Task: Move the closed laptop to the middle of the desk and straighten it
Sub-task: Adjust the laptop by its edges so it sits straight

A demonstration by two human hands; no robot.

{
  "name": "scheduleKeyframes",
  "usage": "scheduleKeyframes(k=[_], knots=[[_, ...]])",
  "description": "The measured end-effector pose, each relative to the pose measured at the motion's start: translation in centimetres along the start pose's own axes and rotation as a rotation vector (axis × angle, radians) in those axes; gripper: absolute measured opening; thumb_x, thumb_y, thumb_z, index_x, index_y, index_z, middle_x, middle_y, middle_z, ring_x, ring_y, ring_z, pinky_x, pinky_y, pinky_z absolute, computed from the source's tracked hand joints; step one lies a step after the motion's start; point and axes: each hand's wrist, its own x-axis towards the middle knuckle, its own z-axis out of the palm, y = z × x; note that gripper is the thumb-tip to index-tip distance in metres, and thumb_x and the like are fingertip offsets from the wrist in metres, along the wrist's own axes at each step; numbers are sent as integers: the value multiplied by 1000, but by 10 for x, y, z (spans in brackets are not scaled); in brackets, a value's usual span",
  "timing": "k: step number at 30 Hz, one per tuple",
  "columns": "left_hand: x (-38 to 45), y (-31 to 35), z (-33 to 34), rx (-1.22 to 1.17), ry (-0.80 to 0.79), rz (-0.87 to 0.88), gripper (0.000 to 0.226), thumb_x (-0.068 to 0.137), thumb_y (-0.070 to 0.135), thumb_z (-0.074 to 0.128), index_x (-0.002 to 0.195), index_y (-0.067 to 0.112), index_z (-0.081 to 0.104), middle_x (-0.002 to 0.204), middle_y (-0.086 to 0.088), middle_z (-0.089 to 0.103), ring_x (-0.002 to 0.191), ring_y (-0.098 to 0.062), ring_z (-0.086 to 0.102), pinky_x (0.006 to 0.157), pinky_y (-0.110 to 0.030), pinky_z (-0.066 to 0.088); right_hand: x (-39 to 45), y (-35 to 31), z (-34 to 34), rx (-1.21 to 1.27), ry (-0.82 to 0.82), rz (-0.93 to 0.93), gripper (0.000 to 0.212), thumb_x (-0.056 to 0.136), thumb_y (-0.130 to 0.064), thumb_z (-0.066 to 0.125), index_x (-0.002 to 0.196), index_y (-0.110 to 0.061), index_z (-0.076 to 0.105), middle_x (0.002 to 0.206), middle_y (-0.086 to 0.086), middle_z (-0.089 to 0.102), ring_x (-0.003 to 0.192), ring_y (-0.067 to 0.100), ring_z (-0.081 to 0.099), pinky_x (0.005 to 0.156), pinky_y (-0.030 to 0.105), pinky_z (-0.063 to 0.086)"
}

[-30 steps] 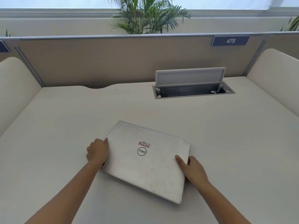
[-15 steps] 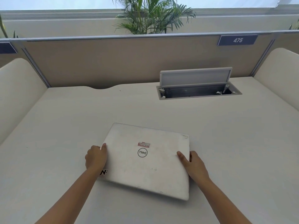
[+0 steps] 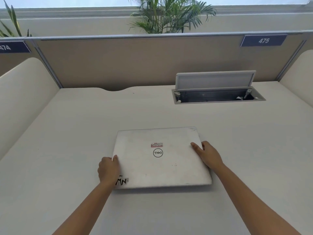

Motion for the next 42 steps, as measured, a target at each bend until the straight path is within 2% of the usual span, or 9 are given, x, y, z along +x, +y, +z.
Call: scheduleKeyframes(k=[16,18,20,22,24,28,30,33,42], knots=[[-4,4,2,-36,41,-19,44,90,24,44,98,-15,61,103,-34,63,94,-48,58,82,-47,47,16,-3,1,-77,10,-28,51,83,-69,39,85,-19,48,75,-8,58,66,9,55,53,28,34],[-4,4,1,-67,40,-19,42,90,24,44,91,-15,62,98,-34,64,92,-47,59,80,-46,48,17,-6,2,-95,10,-30,50,84,-68,39,86,-19,47,74,-9,56,65,8,54,53,28,34],[-2,4,-1,-91,29,-12,40,90,23,45,71,-9,59,83,-31,62,89,-48,60,78,-45,48,19,-8,4,-108,11,-34,51,84,-68,38,87,-18,47,73,-8,56,65,8,53,53,28,34],[1,3,-4,-100,34,-4,41,90,22,46,53,5,44,68,-20,53,82,-47,59,76,-45,48,20,-12,7,-119,9,-38,52,85,-68,38,89,-16,48,73,-8,55,64,8,52,52,28,34],[3,3,-7,-95,45,-8,44,89,20,47,48,6,40,59,-13,48,70,-43,52,71,-44,47,22,-15,9,-130,7,-46,54,84,-68,38,89,-15,48,73,-7,55,65,9,52,53,28,34],[7,2,-11,-91,64,-16,45,89,20,47,47,4,41,58,-18,48,72,-41,52,76,-46,48,25,-21,13,-153,-1,-63,53,85,-67,38,85,-15,46,70,-6,53,62,10,50,52,28,33],[10,1,-11,-87,64,-18,43,89,21,47,57,-8,51,75,-34,60,82,-47,58,80,-47,48,25,-23,14,-168,2,-68,52,85,-67,38,84,-15,45,69,-7,52,61,11,50,52,28,32],[11,0,-9,-56,59,-33,46,90,23,47,94,-21,59,101,-39,62,94,-49,59,83,-47,47,26,-24,14,-183,6,-70,53,86,-66,38,87,-14,47,70,-6,53,66,17,53,54,30,34],[6,0,-8,-17,71,-23,48,89,25,48,100,-20,57,106,-39,61,98,-51,57,85,-49,46,22,-23,15,-222,27,-81,51,89,-62,35,85,-12,43,66,-4,51,63,19,51,52,31,32]])
